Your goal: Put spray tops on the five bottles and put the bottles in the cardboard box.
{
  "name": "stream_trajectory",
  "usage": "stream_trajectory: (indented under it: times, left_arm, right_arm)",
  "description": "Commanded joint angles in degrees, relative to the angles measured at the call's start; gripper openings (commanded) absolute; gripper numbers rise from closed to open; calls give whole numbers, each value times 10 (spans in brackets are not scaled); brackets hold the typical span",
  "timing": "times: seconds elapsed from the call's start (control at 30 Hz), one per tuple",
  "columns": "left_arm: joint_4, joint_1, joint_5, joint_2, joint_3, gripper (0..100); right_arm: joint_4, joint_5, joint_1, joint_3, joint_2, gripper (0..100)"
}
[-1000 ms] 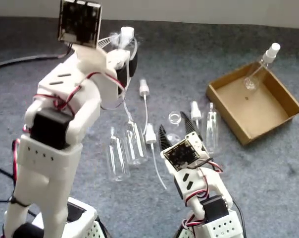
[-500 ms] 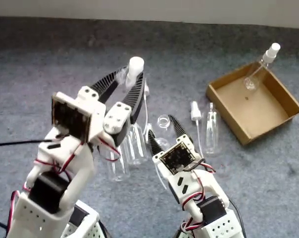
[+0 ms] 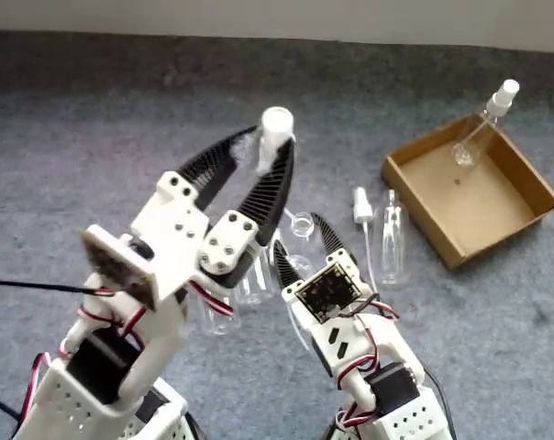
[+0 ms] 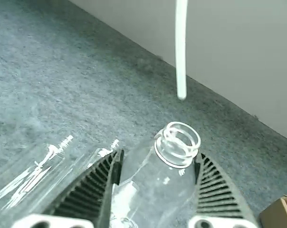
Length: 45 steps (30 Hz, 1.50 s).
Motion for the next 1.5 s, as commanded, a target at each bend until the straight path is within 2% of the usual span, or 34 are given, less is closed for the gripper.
stream_trajectory:
  times: [0.0, 0.33, 0.5, 0.87, 1.1, 1.47]
  left_arm:
    - [-58, 4, -6, -5, 27, 5]
    - [-110, 5, -6, -4, 85, 5]
    - [-141, -7, -6, 47, 85, 5]
    - [-141, -8, -2, 63, 94, 5]
    - [-143, 6, -5, 59, 168, 5]
    - [-143, 9, -3, 58, 218, 5]
  right_arm:
    - [-15, -6, -5, 56, -12, 138]
    - [-15, -6, -4, 58, -12, 138]
    - [-15, -6, -3, 58, -12, 138]
    - [-15, -6, -2, 58, -12, 138]
    - [-15, -6, -1, 59, -12, 138]
    - [-15, -6, -1, 59, -12, 138]
